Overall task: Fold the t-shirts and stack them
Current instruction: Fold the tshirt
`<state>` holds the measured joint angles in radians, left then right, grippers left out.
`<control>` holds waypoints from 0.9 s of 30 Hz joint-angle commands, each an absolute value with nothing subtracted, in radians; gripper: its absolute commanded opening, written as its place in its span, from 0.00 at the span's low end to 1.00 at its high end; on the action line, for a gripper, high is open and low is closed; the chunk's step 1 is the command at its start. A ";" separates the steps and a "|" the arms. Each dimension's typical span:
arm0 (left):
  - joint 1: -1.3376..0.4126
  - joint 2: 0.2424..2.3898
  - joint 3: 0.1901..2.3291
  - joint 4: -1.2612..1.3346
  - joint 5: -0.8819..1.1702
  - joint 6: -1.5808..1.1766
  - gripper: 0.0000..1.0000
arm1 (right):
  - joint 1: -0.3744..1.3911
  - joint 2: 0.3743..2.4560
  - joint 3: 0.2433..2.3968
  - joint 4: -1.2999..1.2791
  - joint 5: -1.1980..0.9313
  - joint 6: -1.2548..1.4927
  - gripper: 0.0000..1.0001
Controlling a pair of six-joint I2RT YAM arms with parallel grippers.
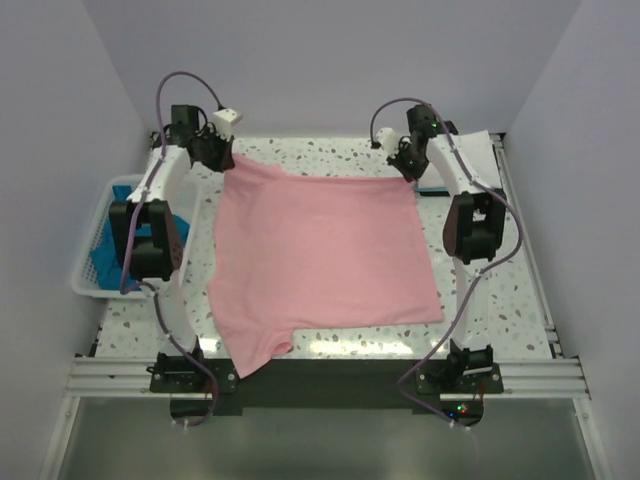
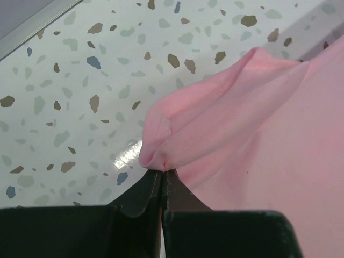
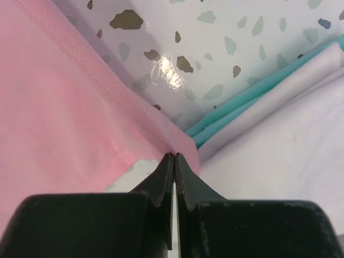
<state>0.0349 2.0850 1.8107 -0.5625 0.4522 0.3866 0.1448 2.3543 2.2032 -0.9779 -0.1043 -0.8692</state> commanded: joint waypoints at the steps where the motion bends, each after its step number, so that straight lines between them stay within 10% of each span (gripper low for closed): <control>1: 0.037 1.984 1.723 -0.574 0.500 0.488 0.00 | 0.135 2.243 2.178 -1.054 -0.107 -0.925 0.00; 27: 0.009 1.664 1.040 -0.520 0.287 0.474 0.00 | 0.184 2.108 1.761 -1.032 -0.041 -0.977 0.00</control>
